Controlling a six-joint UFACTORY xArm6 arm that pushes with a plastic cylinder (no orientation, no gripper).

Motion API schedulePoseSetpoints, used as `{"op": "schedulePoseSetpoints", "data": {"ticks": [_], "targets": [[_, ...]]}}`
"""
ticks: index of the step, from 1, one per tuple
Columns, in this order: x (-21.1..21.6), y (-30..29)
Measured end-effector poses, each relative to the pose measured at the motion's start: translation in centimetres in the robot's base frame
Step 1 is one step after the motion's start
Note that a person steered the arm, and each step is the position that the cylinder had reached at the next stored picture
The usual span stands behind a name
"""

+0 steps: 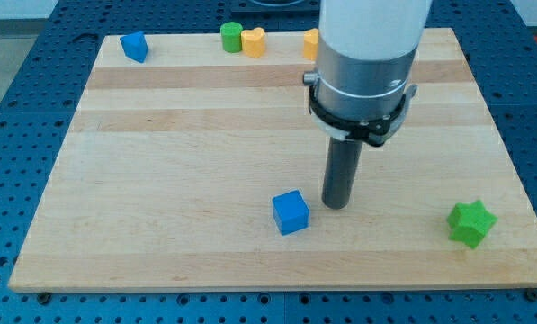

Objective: Move the blue cube to the horizontal left side of the green star

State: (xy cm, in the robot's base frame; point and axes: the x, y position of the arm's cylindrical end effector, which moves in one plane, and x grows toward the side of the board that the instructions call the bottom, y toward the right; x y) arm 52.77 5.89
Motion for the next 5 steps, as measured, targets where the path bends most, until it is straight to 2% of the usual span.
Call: {"op": "schedulePoseSetpoints", "data": {"ticks": [2,3,5], "targets": [[0.1,-4.9],[0.2,-5.2],[1.1,-0.9]]}}
